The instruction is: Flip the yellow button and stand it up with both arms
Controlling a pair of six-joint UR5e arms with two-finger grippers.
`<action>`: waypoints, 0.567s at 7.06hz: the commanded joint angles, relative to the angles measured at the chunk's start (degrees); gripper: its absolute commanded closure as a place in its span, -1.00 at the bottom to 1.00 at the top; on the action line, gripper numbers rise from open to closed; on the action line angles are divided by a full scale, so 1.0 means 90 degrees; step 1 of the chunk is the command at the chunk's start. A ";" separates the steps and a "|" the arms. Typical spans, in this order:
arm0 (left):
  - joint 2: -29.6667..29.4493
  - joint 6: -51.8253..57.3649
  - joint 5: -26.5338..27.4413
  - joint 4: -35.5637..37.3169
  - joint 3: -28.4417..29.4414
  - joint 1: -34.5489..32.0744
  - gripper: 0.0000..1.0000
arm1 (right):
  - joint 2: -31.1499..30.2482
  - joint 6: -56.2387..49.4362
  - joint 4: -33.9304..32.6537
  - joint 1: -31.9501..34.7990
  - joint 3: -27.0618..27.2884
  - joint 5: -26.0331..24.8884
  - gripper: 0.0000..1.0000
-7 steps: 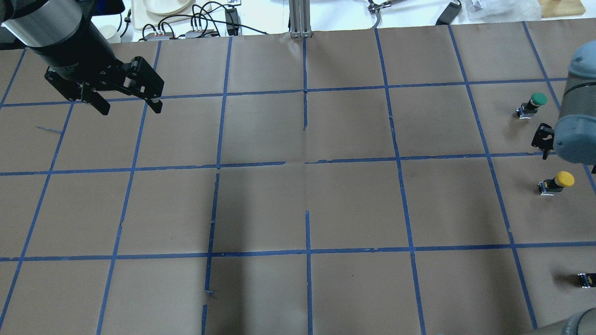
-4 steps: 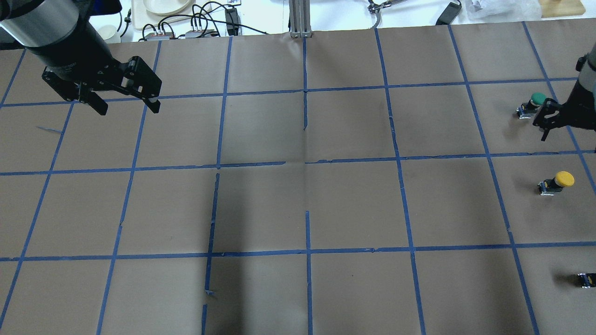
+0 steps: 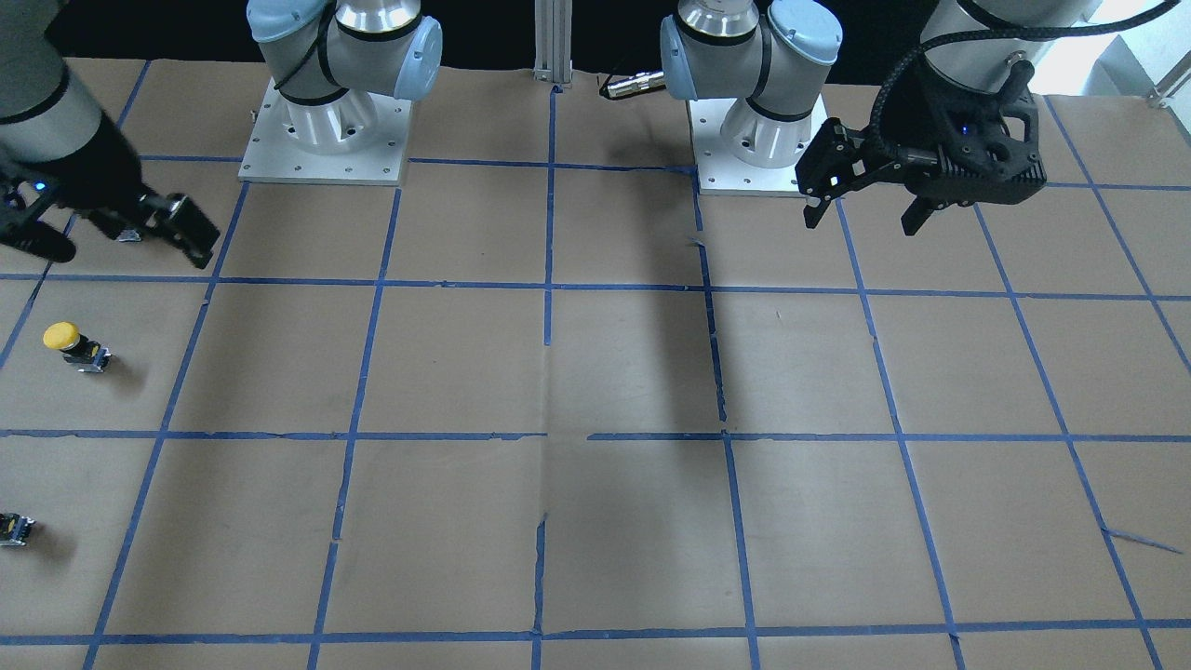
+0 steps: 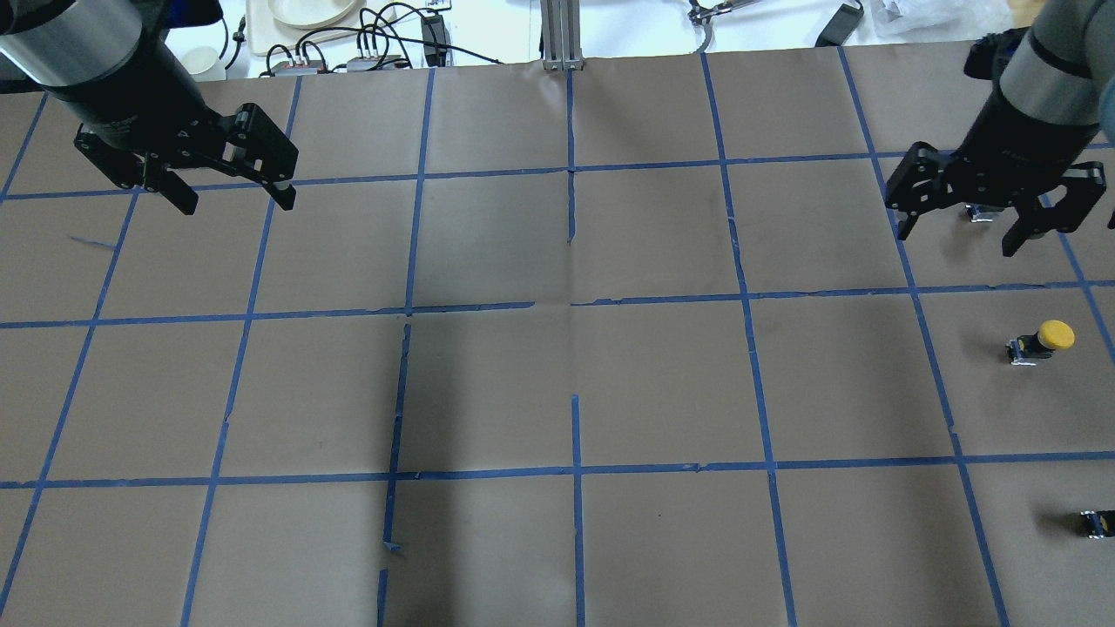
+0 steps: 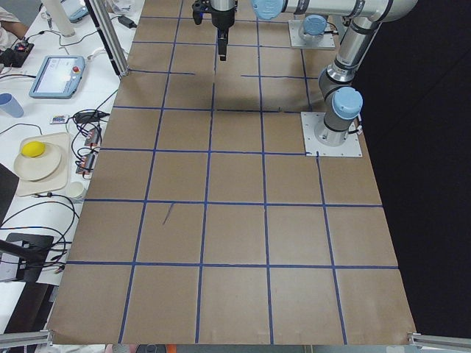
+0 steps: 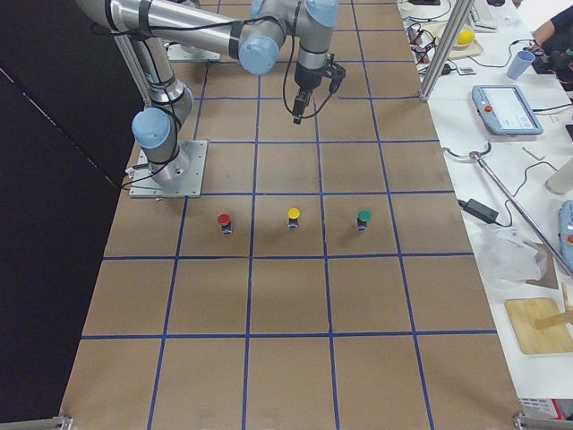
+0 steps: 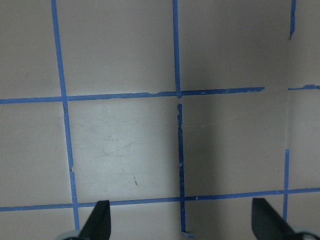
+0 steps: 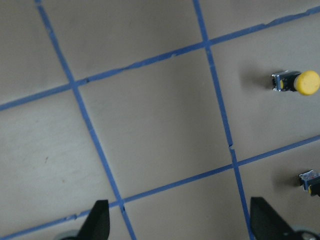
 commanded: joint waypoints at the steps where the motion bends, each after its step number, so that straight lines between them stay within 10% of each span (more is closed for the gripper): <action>1: -0.0001 0.0007 0.0011 0.0000 -0.0008 0.0003 -0.99 | -0.0530 0.0010 0.0670 0.0867 -0.0027 0.0338 -1.00; 4: -0.0001 0.0017 0.0011 0.0000 -0.0008 0.0003 -0.99 | -0.0473 -0.0019 0.0593 0.0802 0.0040 0.0536 -1.00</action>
